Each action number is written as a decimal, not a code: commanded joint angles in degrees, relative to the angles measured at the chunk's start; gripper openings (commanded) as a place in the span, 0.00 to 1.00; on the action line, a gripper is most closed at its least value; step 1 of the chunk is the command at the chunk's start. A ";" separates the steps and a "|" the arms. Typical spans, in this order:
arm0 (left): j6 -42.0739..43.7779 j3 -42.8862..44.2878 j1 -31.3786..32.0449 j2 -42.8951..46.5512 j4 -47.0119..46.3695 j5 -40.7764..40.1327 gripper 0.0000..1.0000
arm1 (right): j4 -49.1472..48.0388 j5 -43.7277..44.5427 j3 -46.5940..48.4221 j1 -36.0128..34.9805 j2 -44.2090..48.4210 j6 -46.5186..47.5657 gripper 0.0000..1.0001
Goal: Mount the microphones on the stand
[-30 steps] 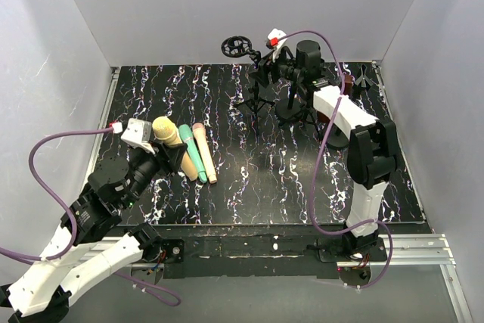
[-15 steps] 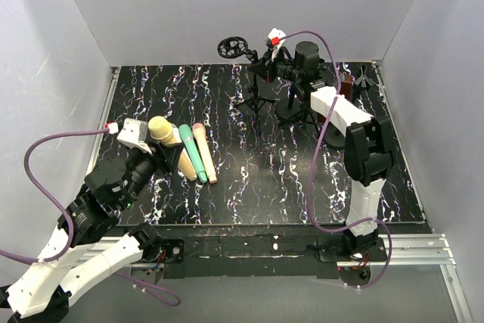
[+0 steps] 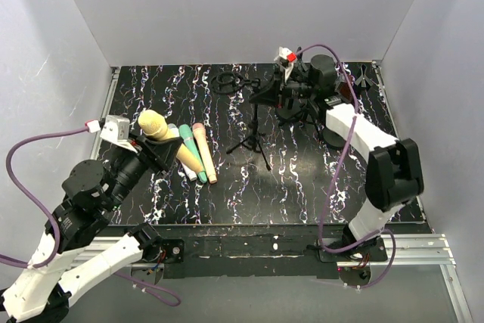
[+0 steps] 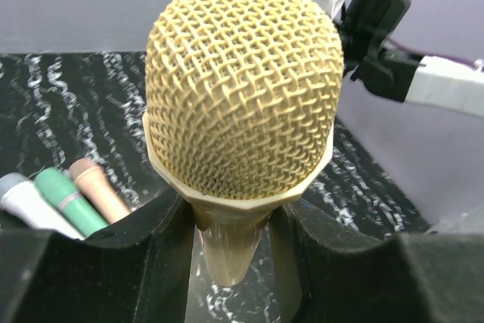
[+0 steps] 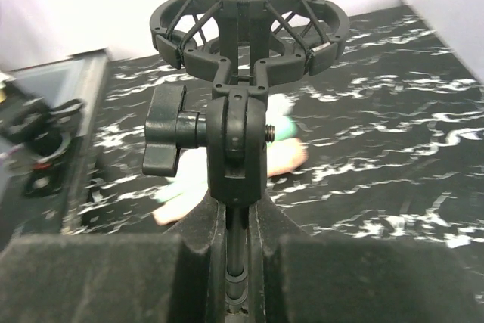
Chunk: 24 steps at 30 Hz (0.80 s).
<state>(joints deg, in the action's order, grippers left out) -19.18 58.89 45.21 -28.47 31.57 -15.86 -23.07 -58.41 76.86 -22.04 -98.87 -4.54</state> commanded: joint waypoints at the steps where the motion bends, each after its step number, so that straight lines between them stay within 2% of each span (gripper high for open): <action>1: -2.09 5.08 -0.21 -3.16 -7.30 7.67 0.00 | -3.40 -9.52 -6.27 0.16 9.47 -4.43 0.01; 3: -2.44 7.10 -0.21 -5.18 -9.41 10.40 0.00 | 1.42 -10.14 -8.12 0.33 12.55 -1.55 0.01; 6: -2.88 9.74 -0.12 -8.52 -13.28 14.52 0.00 | 15.80 -9.18 -8.66 0.33 15.80 8.19 0.01; 9: -3.06 11.50 -0.12 -12.65 -17.50 19.36 0.00 | 25.16 -7.25 -9.88 0.33 18.44 16.90 0.01; 14: -3.58 16.16 -0.12 -20.65 -19.97 24.64 0.00 | 27.37 -5.22 -15.41 0.42 22.40 21.93 0.01; 18: -4.46 18.19 -0.12 -22.77 -21.11 26.58 0.00 | 28.08 -4.60 -20.86 0.60 25.39 24.39 0.01; 21: -4.46 17.93 -0.12 -22.16 -21.20 26.14 0.00 | 29.13 -4.60 -23.59 0.86 27.85 25.80 0.07; 24: -4.46 17.66 -0.12 -21.45 -20.33 25.44 0.00 | 32.20 -5.04 -24.74 1.74 30.05 27.82 0.18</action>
<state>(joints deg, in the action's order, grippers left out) -23.31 74.70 45.21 -52.60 13.04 8.64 2.24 -64.40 54.59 -21.10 -70.63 18.63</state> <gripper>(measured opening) 0.361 0.141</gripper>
